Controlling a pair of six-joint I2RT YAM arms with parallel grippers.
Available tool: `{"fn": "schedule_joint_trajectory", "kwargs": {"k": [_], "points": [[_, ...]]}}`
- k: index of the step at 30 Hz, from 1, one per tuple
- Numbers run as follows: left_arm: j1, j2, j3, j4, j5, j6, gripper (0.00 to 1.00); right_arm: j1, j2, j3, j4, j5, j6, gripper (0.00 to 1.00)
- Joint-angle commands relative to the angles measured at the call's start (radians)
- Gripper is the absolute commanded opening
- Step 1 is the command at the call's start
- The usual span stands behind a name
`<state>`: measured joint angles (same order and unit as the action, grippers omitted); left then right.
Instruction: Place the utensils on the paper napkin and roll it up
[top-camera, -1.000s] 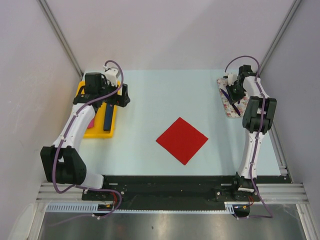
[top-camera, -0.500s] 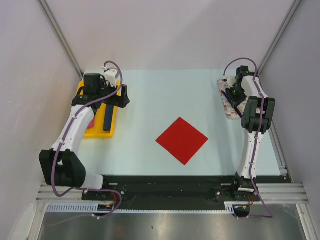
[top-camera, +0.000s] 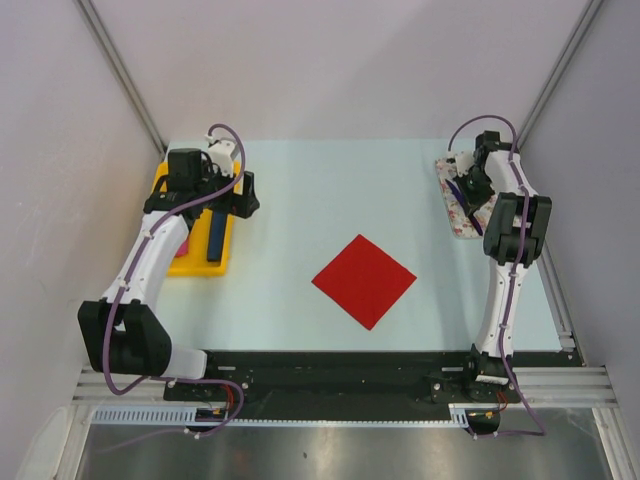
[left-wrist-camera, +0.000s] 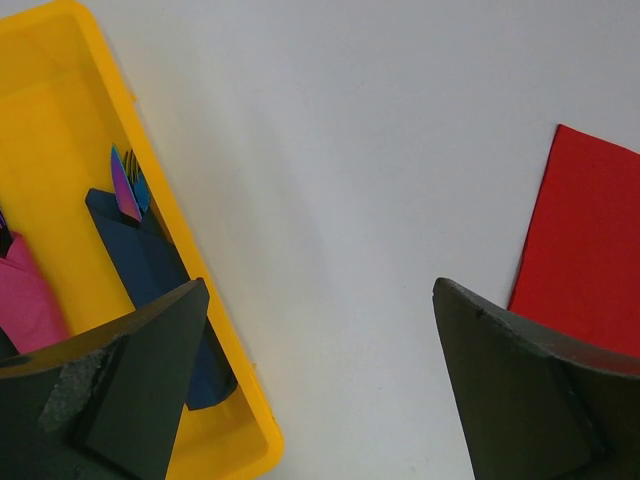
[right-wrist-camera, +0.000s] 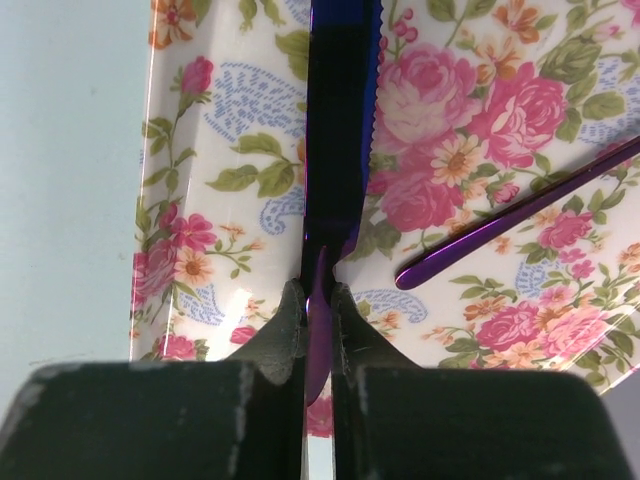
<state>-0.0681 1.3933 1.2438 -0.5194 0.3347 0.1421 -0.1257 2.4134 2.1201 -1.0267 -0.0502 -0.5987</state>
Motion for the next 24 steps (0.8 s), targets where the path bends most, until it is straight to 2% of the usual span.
{"fn": "schedule_joint_trajectory", "kwargs": {"k": [1,11,18,20,24], "points": [[-0.006,-0.023,0.003,0.03,0.0,0.01,1.0,-0.022,-0.025,0.029,-0.004,-0.054,0.048,0.0],[-0.006,-0.03,-0.023,0.084,-0.029,-0.035,1.0,-0.026,-0.122,0.029,0.047,-0.071,0.186,0.0],[-0.006,-0.039,-0.03,0.12,-0.106,-0.084,1.0,-0.009,-0.2,0.032,0.025,-0.111,0.316,0.0],[-0.006,-0.048,-0.041,0.14,-0.129,-0.11,1.0,0.006,-0.259,0.009,0.023,-0.132,0.394,0.0],[-0.006,-0.063,-0.04,0.139,-0.195,-0.17,1.0,0.105,-0.394,-0.167,0.056,-0.14,0.5,0.0]]}}
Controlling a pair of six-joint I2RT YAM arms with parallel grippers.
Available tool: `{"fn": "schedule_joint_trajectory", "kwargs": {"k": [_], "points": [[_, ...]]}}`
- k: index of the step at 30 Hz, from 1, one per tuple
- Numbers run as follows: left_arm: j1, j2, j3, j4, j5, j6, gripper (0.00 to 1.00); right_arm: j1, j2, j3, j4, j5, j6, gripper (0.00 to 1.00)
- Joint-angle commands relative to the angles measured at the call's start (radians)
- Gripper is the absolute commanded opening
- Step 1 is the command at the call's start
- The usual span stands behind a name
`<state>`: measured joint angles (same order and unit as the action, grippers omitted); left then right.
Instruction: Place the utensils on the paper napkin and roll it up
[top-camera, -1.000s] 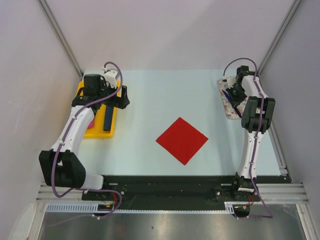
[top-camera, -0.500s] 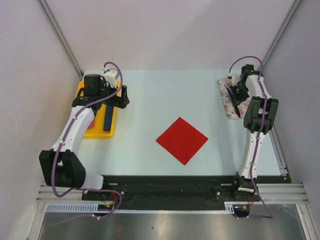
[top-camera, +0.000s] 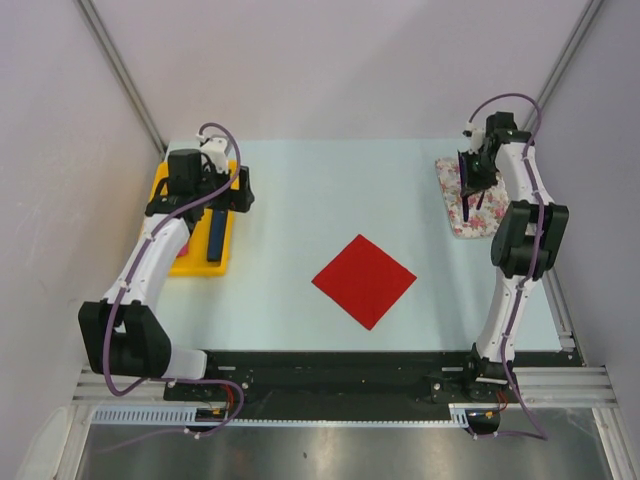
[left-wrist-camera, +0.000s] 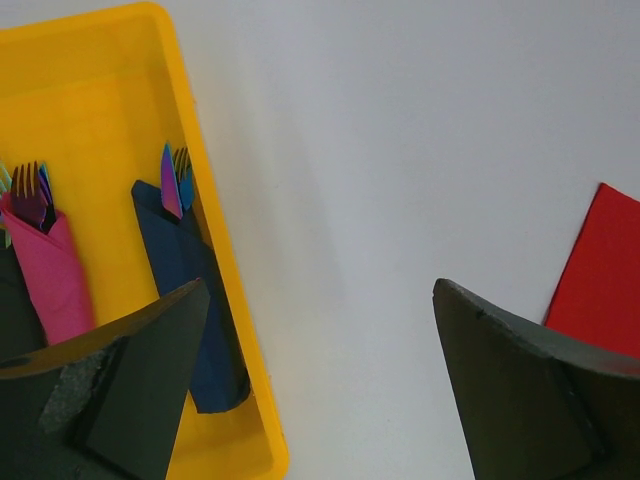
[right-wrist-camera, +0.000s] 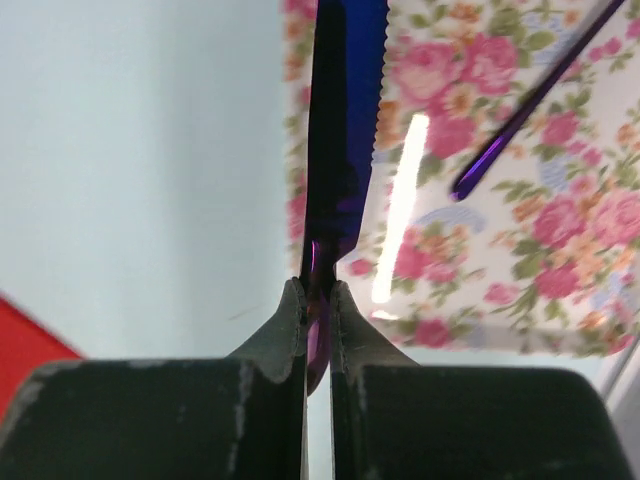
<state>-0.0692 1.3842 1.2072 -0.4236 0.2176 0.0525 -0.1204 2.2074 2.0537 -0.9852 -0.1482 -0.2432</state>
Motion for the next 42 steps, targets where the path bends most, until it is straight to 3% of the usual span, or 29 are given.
{"fn": "schedule_joint_trajectory", "kwargs": {"k": [1,6,9,10,14,15,16,17,18,19,21,23,25,26,29,34,42], "points": [[-0.004,-0.063,-0.009,0.049,-0.111,-0.092,1.0,0.117,-0.222,-0.145,0.037,-0.048,0.166,0.0],[-0.003,-0.151,-0.095,0.104,-0.143,-0.141,1.0,0.277,-0.446,-0.412,0.17,-0.07,0.393,0.0],[-0.001,-0.207,-0.147,0.126,-0.12,-0.167,1.0,0.411,-0.529,-0.539,0.252,-0.001,0.514,0.0],[-0.001,-0.229,-0.156,0.12,-0.109,-0.171,1.0,0.491,-0.546,-0.564,0.284,0.022,0.525,0.0],[-0.001,-0.295,-0.207,0.112,-0.029,-0.218,1.0,0.596,-0.615,-0.719,0.388,0.096,0.538,0.0],[-0.003,-0.307,-0.213,0.109,0.001,-0.217,1.0,0.59,-0.626,-0.728,0.393,0.107,0.515,0.05],[-0.003,-0.316,-0.222,0.111,0.012,-0.218,1.0,0.575,-0.627,-0.733,0.405,0.113,0.492,0.19],[-0.003,-0.324,-0.239,0.112,0.019,-0.221,1.0,0.539,-0.626,-0.728,0.411,0.111,0.472,0.48],[-0.003,-0.321,-0.248,0.115,0.034,-0.221,1.0,0.529,-0.62,-0.712,0.419,0.124,0.438,0.6],[-0.003,-0.317,-0.253,0.117,0.04,-0.217,1.0,0.518,-0.591,-0.701,0.436,0.133,0.373,0.69],[-0.003,-0.284,-0.25,0.115,0.049,-0.198,1.0,0.492,-0.53,-0.628,0.442,0.08,0.27,0.77],[-0.003,-0.263,-0.233,0.111,0.043,-0.189,1.0,0.479,-0.381,-0.529,0.376,0.031,0.157,0.78],[-0.003,-0.238,-0.221,0.091,0.026,-0.159,1.0,0.466,-0.219,-0.368,0.261,-0.014,0.093,0.72],[-0.003,-0.231,-0.213,0.085,0.022,-0.148,1.0,0.461,-0.174,-0.328,0.232,-0.045,0.043,0.67],[-0.003,-0.223,-0.21,0.063,0.005,-0.112,1.0,0.459,-0.062,-0.195,0.166,-0.06,-0.059,0.64],[-0.003,-0.221,-0.224,0.04,-0.012,-0.098,1.0,0.458,0.043,-0.051,0.099,-0.077,-0.136,0.59],[-0.003,-0.211,-0.224,0.037,-0.023,-0.08,1.0,0.478,0.146,0.02,0.08,-0.053,-0.185,0.47]]}}
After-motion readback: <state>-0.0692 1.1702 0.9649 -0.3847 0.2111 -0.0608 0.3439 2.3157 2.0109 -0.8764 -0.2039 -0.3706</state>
